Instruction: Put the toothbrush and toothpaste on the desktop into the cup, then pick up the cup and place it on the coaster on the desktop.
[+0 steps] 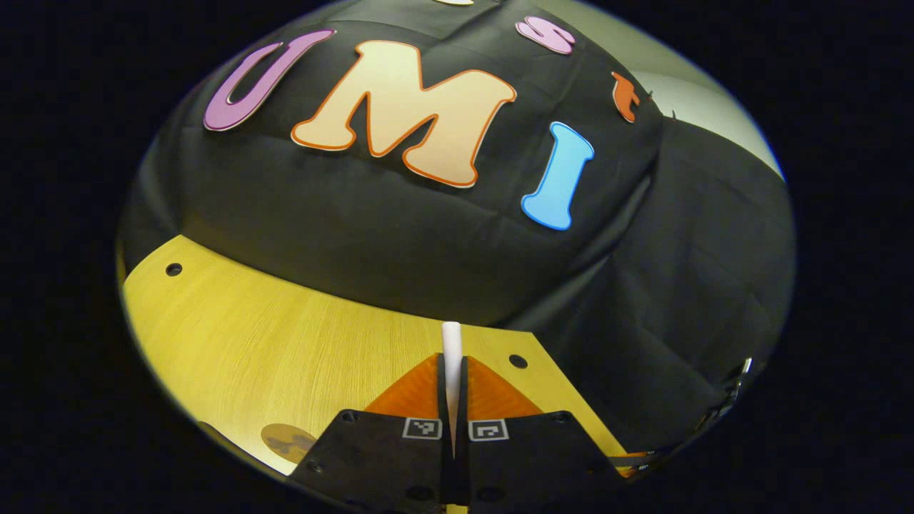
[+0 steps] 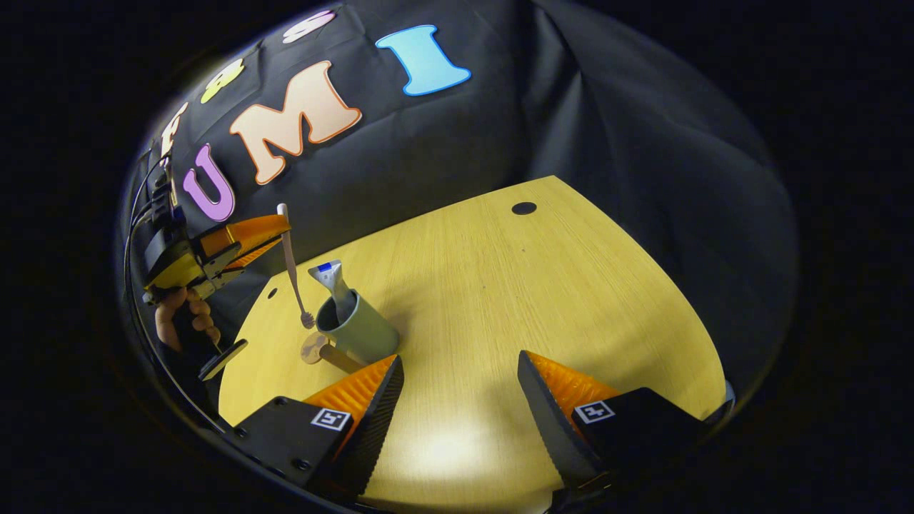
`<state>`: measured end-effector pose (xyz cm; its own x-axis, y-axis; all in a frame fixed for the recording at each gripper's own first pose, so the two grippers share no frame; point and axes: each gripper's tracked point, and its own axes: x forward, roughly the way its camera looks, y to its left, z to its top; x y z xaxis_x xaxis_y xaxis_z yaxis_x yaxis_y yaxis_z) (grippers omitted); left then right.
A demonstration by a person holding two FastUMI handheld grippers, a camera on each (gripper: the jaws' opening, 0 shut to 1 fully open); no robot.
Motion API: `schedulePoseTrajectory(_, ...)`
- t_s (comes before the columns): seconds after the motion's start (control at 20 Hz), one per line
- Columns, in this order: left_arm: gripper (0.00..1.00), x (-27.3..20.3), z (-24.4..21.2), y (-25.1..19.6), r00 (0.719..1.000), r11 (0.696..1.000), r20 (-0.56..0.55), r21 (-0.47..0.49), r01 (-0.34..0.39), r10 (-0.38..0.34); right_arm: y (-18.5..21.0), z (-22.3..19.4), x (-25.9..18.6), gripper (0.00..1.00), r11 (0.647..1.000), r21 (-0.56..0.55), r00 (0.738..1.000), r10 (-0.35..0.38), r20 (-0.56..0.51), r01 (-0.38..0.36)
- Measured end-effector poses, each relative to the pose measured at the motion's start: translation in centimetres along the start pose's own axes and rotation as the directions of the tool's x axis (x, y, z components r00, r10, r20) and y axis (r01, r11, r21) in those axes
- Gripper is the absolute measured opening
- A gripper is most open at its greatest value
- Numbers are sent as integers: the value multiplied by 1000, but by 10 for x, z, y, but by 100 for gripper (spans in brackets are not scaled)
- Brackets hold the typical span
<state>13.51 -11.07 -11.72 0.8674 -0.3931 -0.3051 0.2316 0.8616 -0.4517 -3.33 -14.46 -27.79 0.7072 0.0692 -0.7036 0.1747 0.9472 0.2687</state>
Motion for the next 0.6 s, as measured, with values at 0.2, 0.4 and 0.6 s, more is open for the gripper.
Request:
schedulePoseTrajectory(0.2, 0, 9, -18, 11, 999, 999, -17, -20, -34, 34, -8, -2, -1, 98, 1000, 9, 1000, -6, -16, 6)
schedulePoseTrajectory(0.4, 0, 4, -29, 10, 999, 999, -6, -3, -50, 50, -7, -3, 2, 97, 1000, -11, 1000, 9, -28, -9)
schedulePoseTrajectory(0.6, 0, -10, -35, 4, 998, 997, -11, 31, -66, 66, 5, -1, 10, 97, 998, -31, 998, 47, -40, -48)
